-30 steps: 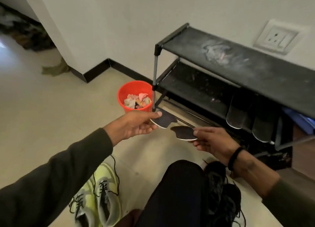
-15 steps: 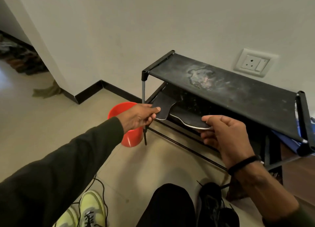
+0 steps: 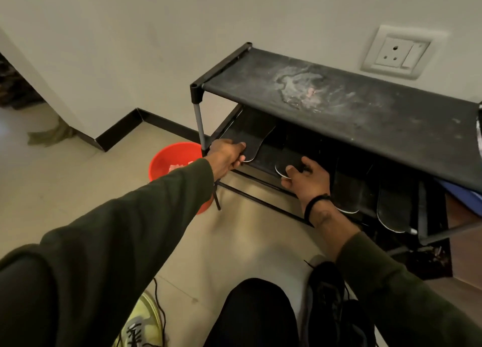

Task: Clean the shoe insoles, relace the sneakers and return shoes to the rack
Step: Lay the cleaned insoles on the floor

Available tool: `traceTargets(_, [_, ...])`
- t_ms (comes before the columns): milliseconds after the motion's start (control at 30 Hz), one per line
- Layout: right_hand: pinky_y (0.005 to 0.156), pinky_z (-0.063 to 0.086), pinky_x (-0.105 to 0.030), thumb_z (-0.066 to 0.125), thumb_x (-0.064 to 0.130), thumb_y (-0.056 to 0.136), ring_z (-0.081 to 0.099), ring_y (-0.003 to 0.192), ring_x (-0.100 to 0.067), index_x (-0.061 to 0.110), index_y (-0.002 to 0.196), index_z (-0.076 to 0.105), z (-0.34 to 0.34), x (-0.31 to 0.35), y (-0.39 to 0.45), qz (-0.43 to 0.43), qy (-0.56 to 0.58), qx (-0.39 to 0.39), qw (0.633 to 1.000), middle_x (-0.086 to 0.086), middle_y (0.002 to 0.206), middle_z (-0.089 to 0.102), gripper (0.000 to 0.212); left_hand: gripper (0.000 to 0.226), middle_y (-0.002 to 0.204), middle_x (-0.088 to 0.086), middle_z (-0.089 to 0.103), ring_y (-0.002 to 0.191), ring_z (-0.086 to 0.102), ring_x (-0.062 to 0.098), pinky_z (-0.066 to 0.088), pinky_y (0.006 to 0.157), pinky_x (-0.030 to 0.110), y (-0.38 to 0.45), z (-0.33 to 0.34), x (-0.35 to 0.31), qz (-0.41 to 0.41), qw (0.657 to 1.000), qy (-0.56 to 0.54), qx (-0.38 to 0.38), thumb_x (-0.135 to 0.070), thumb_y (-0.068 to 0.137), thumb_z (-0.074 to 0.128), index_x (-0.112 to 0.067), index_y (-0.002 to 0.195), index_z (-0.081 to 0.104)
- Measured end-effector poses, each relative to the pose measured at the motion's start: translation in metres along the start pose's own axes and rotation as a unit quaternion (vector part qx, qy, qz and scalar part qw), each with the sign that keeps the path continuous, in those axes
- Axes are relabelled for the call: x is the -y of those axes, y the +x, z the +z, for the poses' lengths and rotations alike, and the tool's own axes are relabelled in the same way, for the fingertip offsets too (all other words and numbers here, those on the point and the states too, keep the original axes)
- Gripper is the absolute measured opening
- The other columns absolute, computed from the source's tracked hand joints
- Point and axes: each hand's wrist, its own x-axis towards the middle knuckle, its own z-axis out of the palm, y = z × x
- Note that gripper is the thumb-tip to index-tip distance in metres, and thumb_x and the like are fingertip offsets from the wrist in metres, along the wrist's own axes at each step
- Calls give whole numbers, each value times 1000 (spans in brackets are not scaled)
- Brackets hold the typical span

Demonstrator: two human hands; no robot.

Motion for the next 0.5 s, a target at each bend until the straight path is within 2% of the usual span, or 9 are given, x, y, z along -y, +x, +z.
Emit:
traceTargets(67, [92,59,-43,77,16,86,65,111,-20,22,152,38,-6,-2,0,3,-7,22,1000,-2,130,55,77,64,97,6,71,58,67,11,59,55,25,-6,7,8,11,999,16,-34,-35,95,69,-18,148,38])
traceTargets(133, [95,57,-44,78,21,85,60,120,-17,25,153,36,-19,-4,-10,-22,-57,40,997,3,136,53,80,82,105,6,68,79,74,21,64,73,40,-15,14,23,49,994,70,-68,-62,80,69,-30,145,31])
traceTargets(167, [94,58,-43,77,21,86,61,119,-17,25,152,39,-29,-6,-13,-29,-74,50,996,3,134,54,76,90,113,6,64,85,74,25,63,76,44,-20,19,31,67,988,105,-89,-74,68,65,-37,141,28])
traceTargets(200, [92,59,-43,76,22,87,64,115,-19,24,149,43,-39,-8,-17,-31,-87,61,994,3,131,55,71,90,119,6,58,89,72,28,62,77,46,-28,22,37,81,984,122,-103,-76,61,63,-42,136,26])
traceTargets(267, [86,61,-44,75,22,88,71,101,-23,22,141,52,-65,-13,-26,-19,-101,79,992,-2,123,63,57,75,122,3,49,91,67,28,61,77,47,-49,38,52,106,980,135,-105,-64,75,68,-39,134,30])
traceTargets(333, [84,61,-50,73,18,90,74,89,-27,15,122,64,-94,-17,-34,-19,-112,75,991,-12,108,72,34,58,115,1,58,92,67,26,61,79,48,-77,56,67,131,977,158,-53,-55,84,69,-36,129,38])
traceTargets(400, [84,61,-49,70,13,91,74,84,-31,12,97,73,-133,-23,-46,-11,-150,64,987,-16,92,76,6,47,103,1,68,88,70,23,61,80,45,-102,82,83,132,965,218,55,-55,85,68,-36,122,46])
traceTargets(467, [84,61,-46,69,17,90,74,83,-27,12,82,76,-158,-34,-44,15,-248,75,966,-13,85,77,12,40,105,0,70,90,70,19,60,80,36,-121,97,88,146,929,304,154,-53,87,68,-33,120,55])
traceTargets(500, [81,62,-46,68,21,88,74,83,-27,9,80,76,-178,-46,-46,55,-302,78,948,-13,85,77,16,40,108,-1,69,93,68,19,58,81,34,-136,111,95,157,895,363,207,-54,87,68,-33,119,58])
